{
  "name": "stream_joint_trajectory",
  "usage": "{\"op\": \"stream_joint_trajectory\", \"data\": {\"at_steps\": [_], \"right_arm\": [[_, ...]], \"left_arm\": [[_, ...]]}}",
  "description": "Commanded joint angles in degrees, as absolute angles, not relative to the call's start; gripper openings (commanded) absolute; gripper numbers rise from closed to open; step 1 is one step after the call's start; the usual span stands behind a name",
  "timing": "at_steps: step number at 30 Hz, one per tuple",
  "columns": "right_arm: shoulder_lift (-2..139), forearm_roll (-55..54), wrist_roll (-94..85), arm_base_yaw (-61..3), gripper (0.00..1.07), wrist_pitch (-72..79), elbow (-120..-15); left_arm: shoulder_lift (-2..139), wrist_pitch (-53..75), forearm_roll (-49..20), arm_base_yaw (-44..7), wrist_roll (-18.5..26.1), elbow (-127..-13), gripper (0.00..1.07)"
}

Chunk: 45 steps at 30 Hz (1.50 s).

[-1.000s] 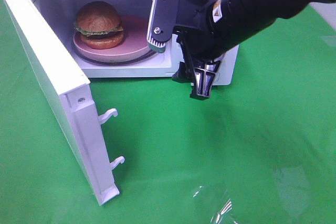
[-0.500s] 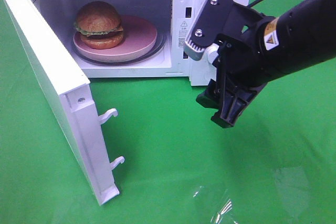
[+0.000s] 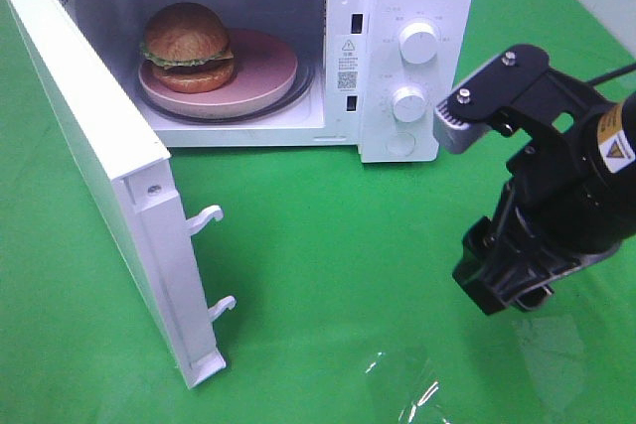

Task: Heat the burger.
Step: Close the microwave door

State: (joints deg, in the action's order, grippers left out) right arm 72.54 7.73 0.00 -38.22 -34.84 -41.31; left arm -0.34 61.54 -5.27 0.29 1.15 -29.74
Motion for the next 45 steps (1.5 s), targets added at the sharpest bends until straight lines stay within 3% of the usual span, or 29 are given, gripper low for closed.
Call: {"op": "stream_joint_trajectory", "data": {"at_steps": [1, 9, 20, 33, 37, 45], "right_arm": [[72.08, 7.45, 2.98, -38.1, 0.69, -41.08, -41.14], [70.82, 5.5, 4.81, -38.1, 0.69, -45.72, -40.68], [51.17, 16.96, 21.77, -38.1, 0.69, -42.91, -31.63], [36.73, 17.65, 24.01, -38.1, 0.69, -50.31, -30.42], [33.23, 16.21, 23.72, -34.38, 0.69, -52.02, -30.42], [23.09, 11.46, 16.67, -19.88, 0.69, -51.68, -30.42]], "left_arm": [[-1.15, 61.19, -5.73, 0.4, 1.09, -29.56, 0.86], [-1.15, 61.19, -5.73, 0.4, 1.09, -29.56, 0.86], [-1.15, 61.19, -5.73, 0.4, 1.09, -29.56, 0.86], [-1.15, 61.19, -5.73, 0.4, 1.09, -29.56, 0.86], [-1.15, 61.19, -5.73, 0.4, 1.09, -29.56, 0.86], [-1.15, 61.19, -5.73, 0.4, 1.09, -29.56, 0.86]]}}
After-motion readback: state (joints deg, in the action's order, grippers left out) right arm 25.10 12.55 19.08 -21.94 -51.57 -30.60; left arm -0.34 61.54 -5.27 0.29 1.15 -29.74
